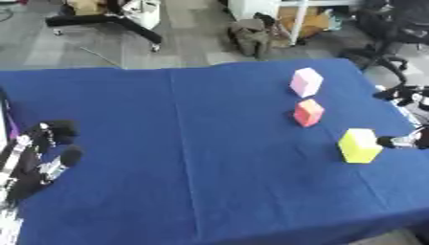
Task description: Pick up the objects with one hand, pass them to the other hand, and then place them into the box on the other side of the table.
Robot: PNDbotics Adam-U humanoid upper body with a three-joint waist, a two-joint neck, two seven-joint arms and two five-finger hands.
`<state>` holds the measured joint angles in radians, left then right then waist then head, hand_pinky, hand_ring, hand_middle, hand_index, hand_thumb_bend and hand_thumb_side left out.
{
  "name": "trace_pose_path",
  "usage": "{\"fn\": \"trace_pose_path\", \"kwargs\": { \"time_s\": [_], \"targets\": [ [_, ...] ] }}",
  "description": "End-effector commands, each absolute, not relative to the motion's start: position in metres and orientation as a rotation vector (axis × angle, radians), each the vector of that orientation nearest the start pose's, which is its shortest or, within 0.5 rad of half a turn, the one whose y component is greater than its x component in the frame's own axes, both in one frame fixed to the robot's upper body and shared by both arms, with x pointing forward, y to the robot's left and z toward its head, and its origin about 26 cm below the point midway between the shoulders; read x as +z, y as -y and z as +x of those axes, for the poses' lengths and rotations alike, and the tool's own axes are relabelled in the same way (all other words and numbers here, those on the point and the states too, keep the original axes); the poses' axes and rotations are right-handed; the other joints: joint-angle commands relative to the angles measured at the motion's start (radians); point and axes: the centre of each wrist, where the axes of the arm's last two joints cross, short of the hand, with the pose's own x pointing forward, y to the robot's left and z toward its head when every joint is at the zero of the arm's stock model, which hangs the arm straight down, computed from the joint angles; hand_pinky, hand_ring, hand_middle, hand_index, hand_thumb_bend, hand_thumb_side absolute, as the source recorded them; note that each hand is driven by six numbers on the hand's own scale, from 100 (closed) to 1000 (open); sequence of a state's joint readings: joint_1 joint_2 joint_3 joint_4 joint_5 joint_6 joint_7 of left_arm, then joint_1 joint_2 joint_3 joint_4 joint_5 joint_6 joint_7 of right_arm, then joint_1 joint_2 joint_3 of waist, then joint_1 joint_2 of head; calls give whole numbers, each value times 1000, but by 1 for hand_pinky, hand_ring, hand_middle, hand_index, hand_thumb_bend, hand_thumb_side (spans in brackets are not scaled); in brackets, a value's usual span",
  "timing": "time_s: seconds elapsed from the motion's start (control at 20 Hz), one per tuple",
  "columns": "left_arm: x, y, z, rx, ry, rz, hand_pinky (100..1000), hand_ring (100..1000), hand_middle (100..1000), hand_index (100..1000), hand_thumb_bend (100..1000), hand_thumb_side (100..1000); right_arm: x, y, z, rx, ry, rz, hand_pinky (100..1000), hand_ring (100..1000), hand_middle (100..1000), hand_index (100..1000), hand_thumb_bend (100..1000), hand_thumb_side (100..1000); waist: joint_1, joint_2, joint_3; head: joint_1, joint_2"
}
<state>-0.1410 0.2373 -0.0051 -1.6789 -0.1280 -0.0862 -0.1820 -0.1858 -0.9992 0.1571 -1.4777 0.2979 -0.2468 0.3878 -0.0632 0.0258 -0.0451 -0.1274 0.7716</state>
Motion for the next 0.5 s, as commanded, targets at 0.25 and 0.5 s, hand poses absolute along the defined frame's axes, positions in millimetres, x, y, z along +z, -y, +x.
{"fn": "trace_pose_path", "kwargs": {
  "time_s": [0.25,0.5],
  "targets": [
    [76,-279,312,-529,1863,131,756,719,624,745,754,614,150,454,315,1506,1172,-628,865,936,911,965,453,550,0,-6,4,-9,-2],
    [77,-279,313,-533,1866,127,757,720,624,746,751,615,142,455,321,1511,1148,-609,865,936,906,964,450,553,1,-4,7,-11,-2]
  ]
}}
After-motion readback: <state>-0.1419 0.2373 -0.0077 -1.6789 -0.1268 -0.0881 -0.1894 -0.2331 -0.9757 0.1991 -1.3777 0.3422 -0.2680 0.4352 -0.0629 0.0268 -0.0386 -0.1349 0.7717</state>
